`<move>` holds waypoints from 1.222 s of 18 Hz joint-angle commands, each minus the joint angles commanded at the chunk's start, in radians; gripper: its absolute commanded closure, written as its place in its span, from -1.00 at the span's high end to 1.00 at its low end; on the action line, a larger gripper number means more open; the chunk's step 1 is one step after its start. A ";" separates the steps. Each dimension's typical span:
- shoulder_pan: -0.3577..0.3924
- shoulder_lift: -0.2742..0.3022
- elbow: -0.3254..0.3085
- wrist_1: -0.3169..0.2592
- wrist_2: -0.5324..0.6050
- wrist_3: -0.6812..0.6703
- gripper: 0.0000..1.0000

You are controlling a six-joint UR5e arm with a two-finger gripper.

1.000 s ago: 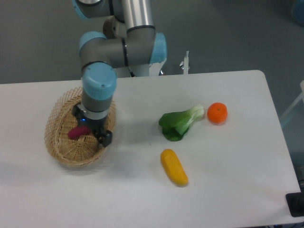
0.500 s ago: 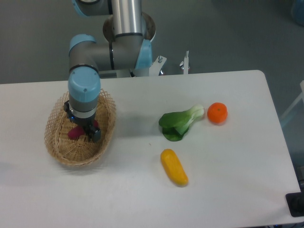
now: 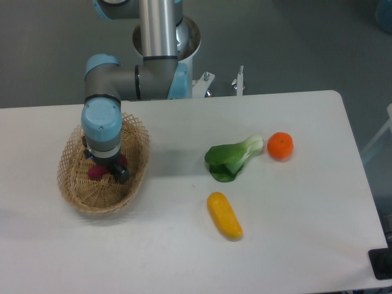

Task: Pick up the sweet potato from the basket
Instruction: 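Lower the gripper into the basket and close on the sweet potato, then lift the sweet potato up out of the basket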

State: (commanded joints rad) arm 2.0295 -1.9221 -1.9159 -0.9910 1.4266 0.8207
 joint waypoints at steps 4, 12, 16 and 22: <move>-0.002 0.002 0.003 0.000 0.003 -0.025 -0.41; 0.000 0.028 0.021 -0.008 0.003 -0.028 -0.80; 0.011 0.048 0.035 -0.023 0.003 -0.028 -0.79; 0.090 0.103 0.049 -0.021 0.041 -0.011 -0.78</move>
State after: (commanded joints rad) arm 2.1198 -1.8194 -1.8669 -1.0124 1.4678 0.8099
